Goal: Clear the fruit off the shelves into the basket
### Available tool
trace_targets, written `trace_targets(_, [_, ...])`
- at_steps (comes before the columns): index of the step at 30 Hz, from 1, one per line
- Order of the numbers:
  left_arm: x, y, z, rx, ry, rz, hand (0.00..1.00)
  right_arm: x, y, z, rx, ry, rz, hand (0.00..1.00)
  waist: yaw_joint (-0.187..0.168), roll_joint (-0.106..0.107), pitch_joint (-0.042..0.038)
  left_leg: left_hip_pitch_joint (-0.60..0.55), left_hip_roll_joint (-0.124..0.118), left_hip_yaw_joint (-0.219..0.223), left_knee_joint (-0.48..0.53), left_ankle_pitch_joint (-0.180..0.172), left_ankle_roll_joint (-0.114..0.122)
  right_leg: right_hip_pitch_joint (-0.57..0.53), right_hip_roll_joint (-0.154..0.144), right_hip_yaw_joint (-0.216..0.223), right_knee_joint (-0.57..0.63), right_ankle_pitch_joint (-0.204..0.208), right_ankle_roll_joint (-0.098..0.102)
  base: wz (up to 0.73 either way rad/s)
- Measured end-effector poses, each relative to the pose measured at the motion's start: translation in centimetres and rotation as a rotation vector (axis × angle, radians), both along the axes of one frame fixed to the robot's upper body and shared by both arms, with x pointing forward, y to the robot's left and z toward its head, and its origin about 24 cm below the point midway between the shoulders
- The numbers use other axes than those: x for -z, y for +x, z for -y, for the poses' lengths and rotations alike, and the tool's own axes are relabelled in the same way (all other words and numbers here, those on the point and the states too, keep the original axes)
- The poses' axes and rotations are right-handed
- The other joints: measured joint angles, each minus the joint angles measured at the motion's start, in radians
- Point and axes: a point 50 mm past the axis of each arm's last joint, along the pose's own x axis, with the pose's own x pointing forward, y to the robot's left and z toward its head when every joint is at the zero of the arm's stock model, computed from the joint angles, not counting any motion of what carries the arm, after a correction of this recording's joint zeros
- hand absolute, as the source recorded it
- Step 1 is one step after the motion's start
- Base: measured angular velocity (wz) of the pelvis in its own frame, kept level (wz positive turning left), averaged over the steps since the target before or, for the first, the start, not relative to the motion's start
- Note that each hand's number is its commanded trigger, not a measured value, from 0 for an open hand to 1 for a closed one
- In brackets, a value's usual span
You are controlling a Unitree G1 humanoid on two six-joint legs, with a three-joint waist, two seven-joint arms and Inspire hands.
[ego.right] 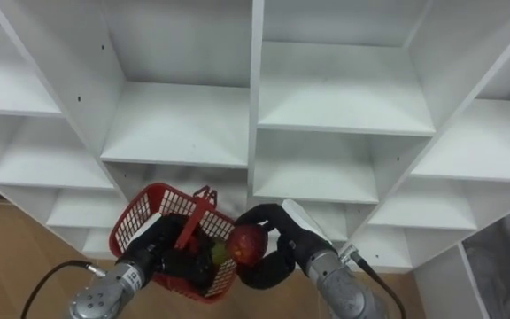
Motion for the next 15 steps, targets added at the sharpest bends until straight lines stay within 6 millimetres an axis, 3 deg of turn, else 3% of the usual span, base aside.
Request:
trace_targets(11, [-0.29,0.16,0.39,0.015,0.000,0.017,1.00,0.08,-0.02,0.14,0.008,-0.005,-0.002,1.00,-0.001,0.003,-0.0021,0.000,0.000,-0.001,0.001,0.000,0.000,0.001,-0.001,-0.002,-0.002,0.000,0.000,0.00])
trace_targets(15, [-0.38,0.22,0.57,0.015,-0.006,0.022,1.00,0.85,-0.37,0.55,0.029,-0.025,-0.028,1.00,0.002,0.012,-0.0068,0.000,0.000,0.002,0.001,0.000,0.000,0.001,0.000,-0.001,-0.001,0.000,0.000,0.00])
